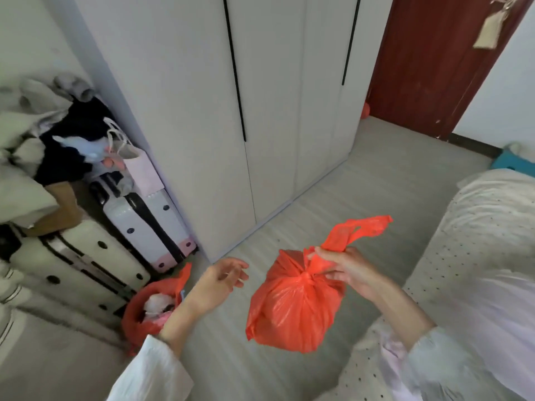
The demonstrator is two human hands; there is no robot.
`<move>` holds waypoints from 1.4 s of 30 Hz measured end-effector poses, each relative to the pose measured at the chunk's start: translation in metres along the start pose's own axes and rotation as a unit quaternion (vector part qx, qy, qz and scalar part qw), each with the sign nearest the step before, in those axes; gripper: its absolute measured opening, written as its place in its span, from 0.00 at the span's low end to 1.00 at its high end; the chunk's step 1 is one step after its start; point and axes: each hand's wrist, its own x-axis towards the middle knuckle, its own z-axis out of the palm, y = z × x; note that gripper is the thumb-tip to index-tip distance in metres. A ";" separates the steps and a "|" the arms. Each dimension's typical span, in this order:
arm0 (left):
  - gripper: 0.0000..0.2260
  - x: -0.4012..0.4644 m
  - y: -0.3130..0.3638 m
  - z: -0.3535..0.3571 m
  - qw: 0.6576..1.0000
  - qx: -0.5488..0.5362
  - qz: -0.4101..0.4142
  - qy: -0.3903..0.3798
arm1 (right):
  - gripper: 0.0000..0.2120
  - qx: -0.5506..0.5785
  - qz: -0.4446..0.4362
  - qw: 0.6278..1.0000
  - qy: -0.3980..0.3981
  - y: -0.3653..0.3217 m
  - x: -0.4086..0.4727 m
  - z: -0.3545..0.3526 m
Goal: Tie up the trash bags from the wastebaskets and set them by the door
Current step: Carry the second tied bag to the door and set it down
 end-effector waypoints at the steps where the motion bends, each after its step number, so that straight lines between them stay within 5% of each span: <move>1: 0.11 0.021 0.007 -0.006 1.000 -0.001 -0.001 -0.005 | 0.08 0.009 0.003 1.000 0.000 -0.011 0.018 -0.004; 17: 0.13 0.450 0.144 0.004 0.987 -0.011 0.060 -0.151 | 0.05 0.103 0.023 0.975 0.195 -0.173 0.292 -0.141; 24: 0.12 0.594 0.225 0.080 0.969 0.037 0.084 -0.228 | 0.07 0.133 0.006 0.961 0.242 -0.227 0.375 -0.260; 42: 0.11 0.960 0.456 0.319 0.962 0.075 0.087 -0.246 | 0.07 0.151 0.003 0.947 0.285 -0.371 0.619 -0.668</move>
